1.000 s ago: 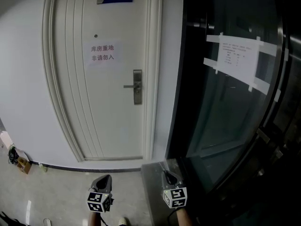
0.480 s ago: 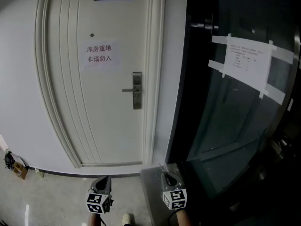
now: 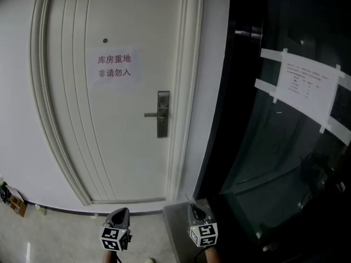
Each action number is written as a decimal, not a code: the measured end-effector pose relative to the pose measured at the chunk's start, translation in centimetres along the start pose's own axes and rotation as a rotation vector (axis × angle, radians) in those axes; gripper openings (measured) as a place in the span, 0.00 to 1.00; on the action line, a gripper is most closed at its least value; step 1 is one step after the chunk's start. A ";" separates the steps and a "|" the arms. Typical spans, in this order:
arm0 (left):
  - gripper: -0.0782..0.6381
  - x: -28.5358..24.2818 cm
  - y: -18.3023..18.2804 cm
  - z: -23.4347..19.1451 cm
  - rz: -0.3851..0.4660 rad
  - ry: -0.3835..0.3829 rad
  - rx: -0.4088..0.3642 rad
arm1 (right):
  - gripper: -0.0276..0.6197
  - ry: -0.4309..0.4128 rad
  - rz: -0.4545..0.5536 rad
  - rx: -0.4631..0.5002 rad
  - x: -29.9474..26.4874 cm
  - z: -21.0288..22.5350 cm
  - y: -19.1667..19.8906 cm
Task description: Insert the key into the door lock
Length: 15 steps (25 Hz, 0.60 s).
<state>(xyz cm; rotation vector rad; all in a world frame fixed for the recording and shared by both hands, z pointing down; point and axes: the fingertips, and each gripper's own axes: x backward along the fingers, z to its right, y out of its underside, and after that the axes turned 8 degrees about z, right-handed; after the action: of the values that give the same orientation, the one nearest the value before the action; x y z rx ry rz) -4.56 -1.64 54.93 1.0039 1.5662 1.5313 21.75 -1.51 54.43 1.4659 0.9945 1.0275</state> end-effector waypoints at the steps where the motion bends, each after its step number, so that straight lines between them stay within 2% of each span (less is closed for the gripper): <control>1: 0.11 -0.7 0.0 -0.7 -0.001 0.004 0.001 | 0.06 0.004 -0.003 0.002 -0.9 -0.1 0.1; 15: 0.11 -9.5 0.3 -9.4 -0.018 0.072 0.018 | 0.06 0.065 -0.009 0.019 -12.1 -1.3 0.4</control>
<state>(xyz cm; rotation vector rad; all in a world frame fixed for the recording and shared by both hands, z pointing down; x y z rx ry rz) -8.80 -14.28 55.35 0.9522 1.6372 1.5586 17.09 -12.68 53.78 1.4499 1.0596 1.0674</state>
